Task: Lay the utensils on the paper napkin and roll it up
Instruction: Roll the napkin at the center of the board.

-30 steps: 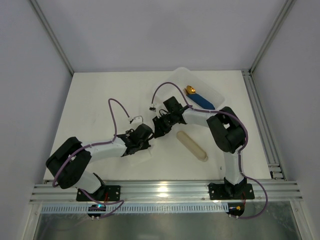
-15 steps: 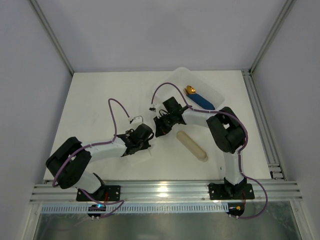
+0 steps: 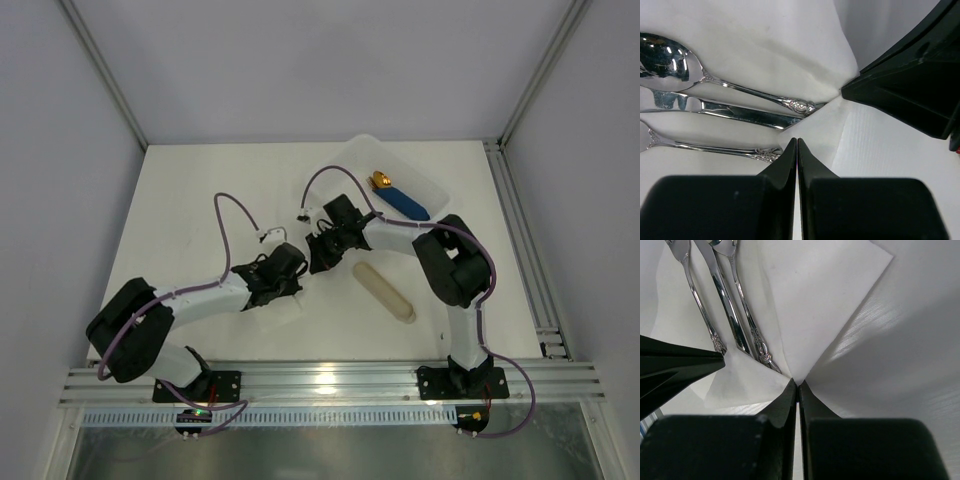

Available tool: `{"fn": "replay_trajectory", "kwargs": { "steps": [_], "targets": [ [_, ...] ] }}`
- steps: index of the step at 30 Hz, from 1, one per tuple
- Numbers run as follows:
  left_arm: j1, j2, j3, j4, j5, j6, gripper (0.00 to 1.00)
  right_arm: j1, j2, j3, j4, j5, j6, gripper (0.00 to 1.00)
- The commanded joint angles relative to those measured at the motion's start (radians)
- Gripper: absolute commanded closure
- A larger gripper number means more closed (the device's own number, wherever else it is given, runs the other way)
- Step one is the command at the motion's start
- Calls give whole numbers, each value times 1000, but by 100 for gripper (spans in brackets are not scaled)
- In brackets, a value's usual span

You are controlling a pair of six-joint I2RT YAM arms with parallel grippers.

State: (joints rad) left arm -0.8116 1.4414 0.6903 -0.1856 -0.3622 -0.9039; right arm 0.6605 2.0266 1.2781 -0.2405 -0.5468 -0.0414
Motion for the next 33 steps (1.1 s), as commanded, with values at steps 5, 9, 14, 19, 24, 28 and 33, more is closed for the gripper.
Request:
{"fn": "replay_trajectory", "kwargs": {
  "steps": [5,9,14,19,24,28,33],
  "targets": [
    [-4,7,54,18,9,17,100,17,24,-23,-36,110,-18,96],
    [-4,46,49,41,9,13,100,17,23,-25,-34,113,-14,96],
    [-3,74,12,61,2,-4,100,22,12,-33,-34,140,-17,96],
    [-4,83,-8,67,-7,-15,100,48,15,-26,-45,212,-29,96],
    [-4,93,-15,74,-4,-24,100,80,15,-33,-45,306,-17,96],
    [-4,93,-23,80,-3,-29,100,97,12,-40,-39,364,3,97],
    [-4,86,-34,80,-11,-30,100,114,9,-45,-39,406,26,96]
  ]
}}
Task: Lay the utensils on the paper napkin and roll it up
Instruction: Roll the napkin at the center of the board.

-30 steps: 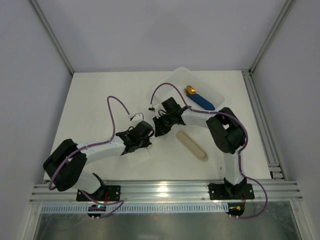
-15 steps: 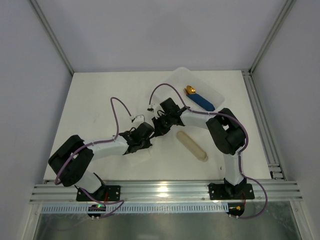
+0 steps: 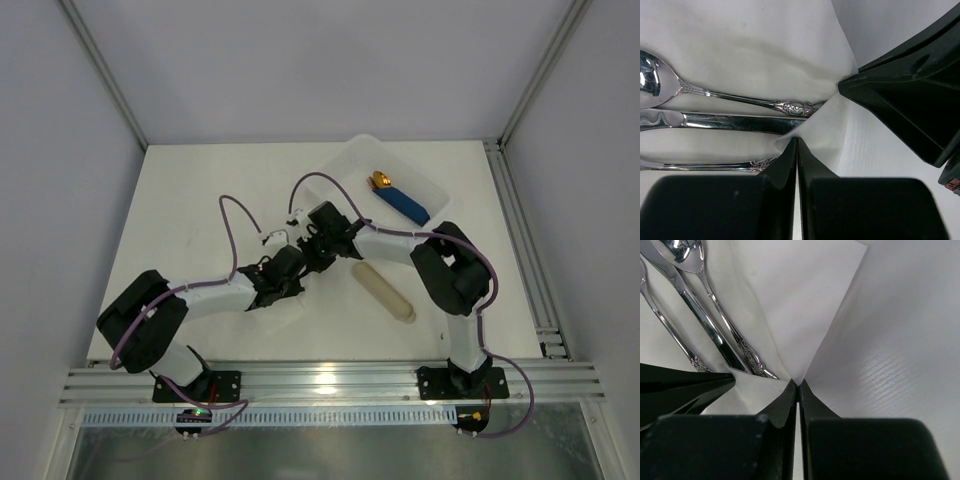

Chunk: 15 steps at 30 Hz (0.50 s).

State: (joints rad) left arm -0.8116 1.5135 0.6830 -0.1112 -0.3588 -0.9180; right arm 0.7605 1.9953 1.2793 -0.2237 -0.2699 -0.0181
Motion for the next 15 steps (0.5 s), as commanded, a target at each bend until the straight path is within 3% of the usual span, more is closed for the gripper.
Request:
{"fn": "replay_trajectory", "kwargs": {
  "steps": [1,6,10,15],
  "targets": [
    [-3,13,-28,5,-15,-16,100,16,40,-47,-55,130,4,96],
    [-4,16,-30,7,-14,-16,100,17,31,-52,-42,124,12,96],
    [-3,8,-36,8,-15,-15,100,5,8,-63,-23,80,15,78],
    [-4,1,-36,7,-19,-10,100,-26,7,-72,-22,41,15,68]
  ]
}}
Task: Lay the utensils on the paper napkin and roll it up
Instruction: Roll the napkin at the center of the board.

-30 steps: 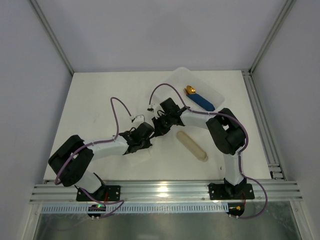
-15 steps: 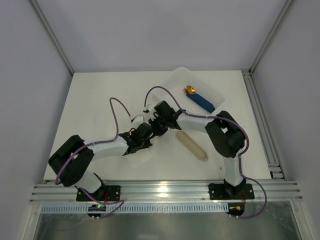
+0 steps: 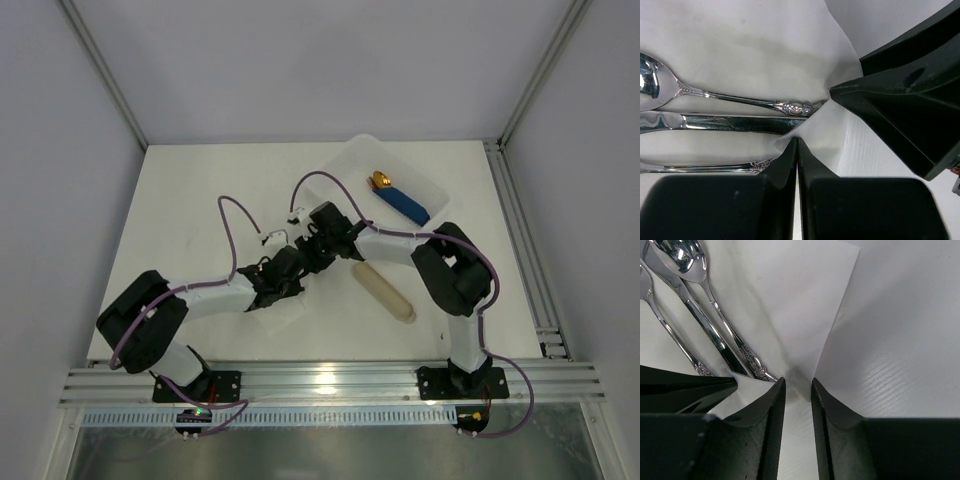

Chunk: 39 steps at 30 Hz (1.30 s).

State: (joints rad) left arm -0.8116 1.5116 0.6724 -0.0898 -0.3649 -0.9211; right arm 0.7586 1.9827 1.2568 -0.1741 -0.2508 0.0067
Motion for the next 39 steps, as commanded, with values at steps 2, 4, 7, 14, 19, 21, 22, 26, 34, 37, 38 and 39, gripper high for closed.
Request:
{"fn": "replay_trajectory", "kwargs": {
  "steps": [2,4,7,14,19,21,22,26,34,37,38,39],
  "targets": [
    [-4,4,-25,-13,-11,-9,100,-27,19,-56,-77,7,-16,68],
    [-4,7,-23,-13,-9,-7,100,-27,19,-60,-82,13,-20,68],
    [-4,9,-22,-11,-9,-7,100,-27,21,-62,-90,16,-24,68],
    [-4,-4,-25,-19,-12,-5,100,-27,19,-65,-97,10,-27,80],
    [-4,-10,-25,-24,-14,-5,100,-27,18,-65,-96,-5,-27,96],
    [-4,-10,-25,-25,-12,-5,100,-27,15,-66,-91,-7,-22,96],
    [-4,-8,-25,-24,-12,-5,100,-27,10,-68,-88,-11,-19,96],
    [-4,-8,-25,-24,-9,-5,100,-25,-8,-80,-77,-19,-10,96],
    [-4,-5,-30,-24,-8,-9,100,-80,-10,-71,-25,-180,41,64],
    [-4,-8,-28,-27,-9,-10,100,-100,22,-24,-56,-269,36,58],
    [-4,-10,-28,-27,-9,-10,100,-104,30,-4,-68,-292,29,58],
    [-4,-10,-28,-28,-9,-9,100,-108,40,3,-68,-301,29,57]
  ]
}}
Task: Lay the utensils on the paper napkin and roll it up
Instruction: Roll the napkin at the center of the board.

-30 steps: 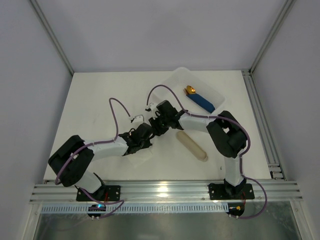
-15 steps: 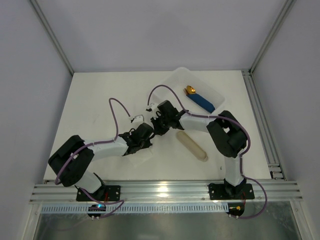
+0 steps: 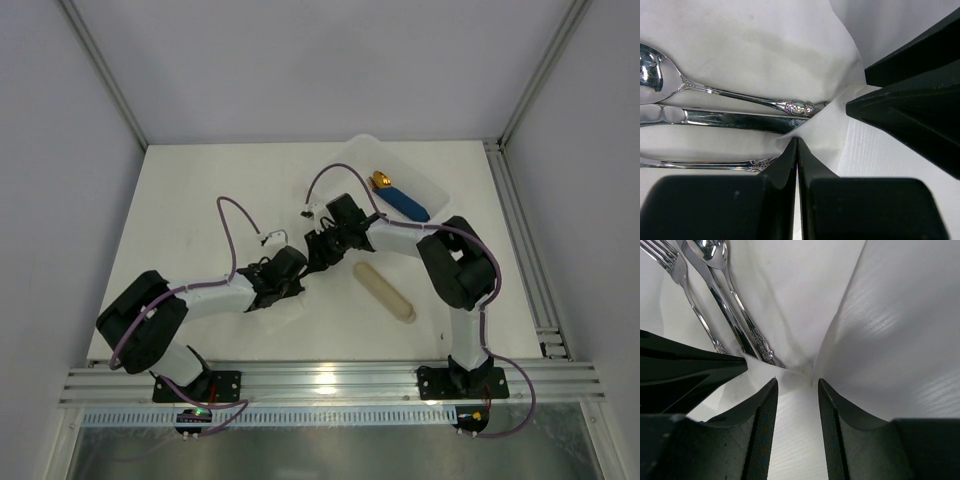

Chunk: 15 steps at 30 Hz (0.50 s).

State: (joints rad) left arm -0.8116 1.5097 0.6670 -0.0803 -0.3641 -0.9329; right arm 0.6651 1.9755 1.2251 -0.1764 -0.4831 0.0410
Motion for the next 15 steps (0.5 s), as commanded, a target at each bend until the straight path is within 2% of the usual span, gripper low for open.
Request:
{"fn": "replay_trajectory", "kwargs": {
  "steps": [1,6,15],
  "targets": [
    [-4,-9,-23,-36,-10,3,100,-27,55,39,-64,-84,-4,57],
    [-4,-9,-23,-36,-9,6,100,-55,112,94,-69,-208,-7,57],
    [-4,-19,-20,-39,-10,11,100,-56,149,188,-116,-253,-18,54]
  ]
}}
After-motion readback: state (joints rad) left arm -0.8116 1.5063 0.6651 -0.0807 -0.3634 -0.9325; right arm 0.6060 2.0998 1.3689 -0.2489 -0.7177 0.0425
